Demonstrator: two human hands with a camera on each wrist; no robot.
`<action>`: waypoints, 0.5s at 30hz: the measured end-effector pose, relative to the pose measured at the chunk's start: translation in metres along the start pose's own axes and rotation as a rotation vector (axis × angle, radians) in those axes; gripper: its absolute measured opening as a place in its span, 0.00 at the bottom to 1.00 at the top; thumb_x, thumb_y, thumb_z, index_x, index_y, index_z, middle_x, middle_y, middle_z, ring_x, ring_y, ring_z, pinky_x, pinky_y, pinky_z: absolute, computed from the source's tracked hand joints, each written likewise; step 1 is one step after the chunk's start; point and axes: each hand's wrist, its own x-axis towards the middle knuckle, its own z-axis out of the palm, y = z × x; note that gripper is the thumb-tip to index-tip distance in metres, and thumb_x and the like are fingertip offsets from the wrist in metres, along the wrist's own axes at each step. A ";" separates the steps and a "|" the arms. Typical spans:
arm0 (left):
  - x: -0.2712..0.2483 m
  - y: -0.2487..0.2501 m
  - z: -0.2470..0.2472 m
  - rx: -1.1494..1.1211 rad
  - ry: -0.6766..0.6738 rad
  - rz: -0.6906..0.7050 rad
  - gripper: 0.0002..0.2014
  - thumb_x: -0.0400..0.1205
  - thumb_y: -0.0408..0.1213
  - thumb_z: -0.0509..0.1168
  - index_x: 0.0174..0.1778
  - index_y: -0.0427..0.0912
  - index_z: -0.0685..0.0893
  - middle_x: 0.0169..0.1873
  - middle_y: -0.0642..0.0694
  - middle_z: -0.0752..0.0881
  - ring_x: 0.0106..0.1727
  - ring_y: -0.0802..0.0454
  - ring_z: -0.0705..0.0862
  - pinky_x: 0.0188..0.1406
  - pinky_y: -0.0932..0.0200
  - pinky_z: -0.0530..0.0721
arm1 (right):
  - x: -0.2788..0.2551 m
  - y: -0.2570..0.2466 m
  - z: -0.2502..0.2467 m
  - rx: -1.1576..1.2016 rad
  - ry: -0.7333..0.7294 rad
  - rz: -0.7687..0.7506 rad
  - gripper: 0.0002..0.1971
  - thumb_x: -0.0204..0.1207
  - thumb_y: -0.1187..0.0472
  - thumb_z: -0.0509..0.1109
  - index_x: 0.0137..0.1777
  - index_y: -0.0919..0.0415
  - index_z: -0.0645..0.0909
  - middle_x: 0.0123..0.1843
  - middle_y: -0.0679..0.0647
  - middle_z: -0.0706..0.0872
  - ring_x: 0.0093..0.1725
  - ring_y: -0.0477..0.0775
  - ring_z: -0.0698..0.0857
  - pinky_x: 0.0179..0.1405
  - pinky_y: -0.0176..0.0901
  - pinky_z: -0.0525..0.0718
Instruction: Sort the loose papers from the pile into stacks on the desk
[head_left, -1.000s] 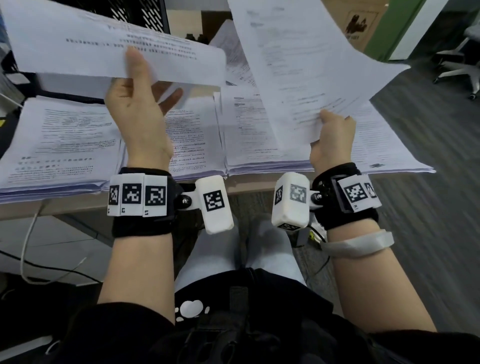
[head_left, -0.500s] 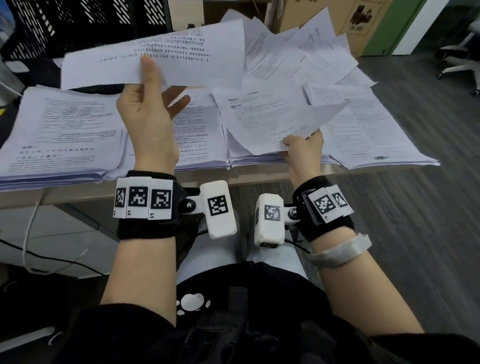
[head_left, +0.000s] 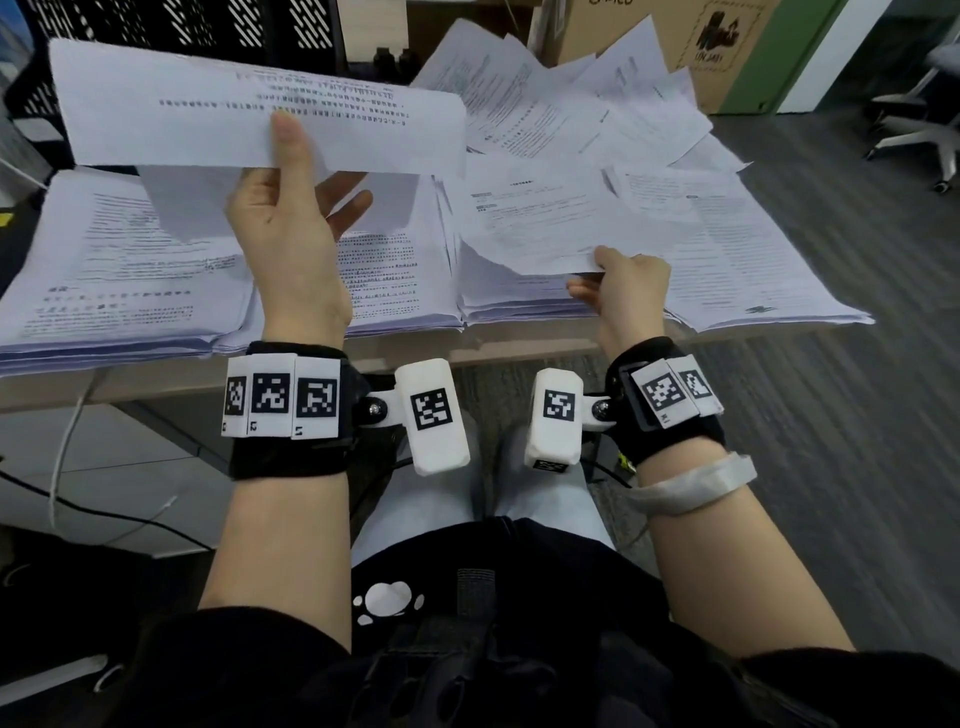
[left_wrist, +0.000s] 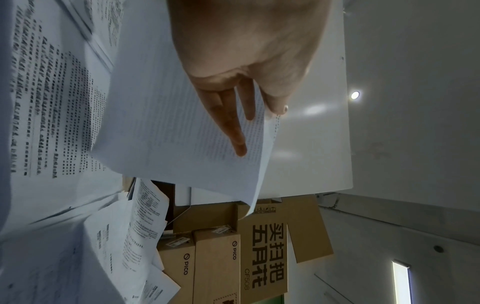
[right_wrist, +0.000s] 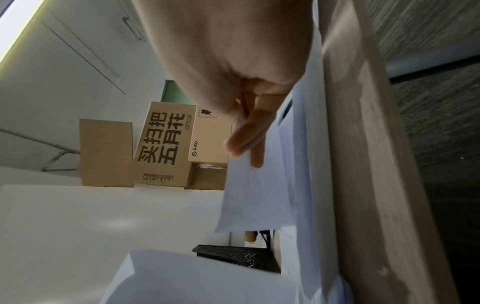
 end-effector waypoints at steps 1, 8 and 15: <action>0.000 0.000 0.000 -0.002 -0.003 0.000 0.08 0.86 0.42 0.58 0.44 0.48 0.80 0.35 0.57 0.89 0.39 0.53 0.89 0.36 0.60 0.86 | -0.002 0.000 0.001 0.039 -0.012 0.017 0.15 0.79 0.76 0.59 0.33 0.61 0.66 0.19 0.56 0.75 0.14 0.50 0.81 0.16 0.35 0.80; -0.002 0.001 -0.002 0.019 -0.033 0.004 0.09 0.86 0.41 0.58 0.43 0.46 0.81 0.30 0.59 0.88 0.37 0.55 0.88 0.37 0.60 0.87 | -0.014 0.003 0.005 0.026 -0.193 0.204 0.10 0.82 0.64 0.65 0.53 0.73 0.73 0.41 0.66 0.82 0.23 0.57 0.88 0.24 0.37 0.87; -0.002 -0.003 -0.002 0.023 -0.104 0.016 0.07 0.86 0.39 0.59 0.48 0.43 0.81 0.34 0.56 0.87 0.36 0.58 0.86 0.38 0.60 0.88 | -0.026 -0.018 0.006 -0.103 -0.454 0.231 0.30 0.80 0.42 0.62 0.42 0.76 0.83 0.34 0.67 0.90 0.32 0.59 0.91 0.28 0.38 0.88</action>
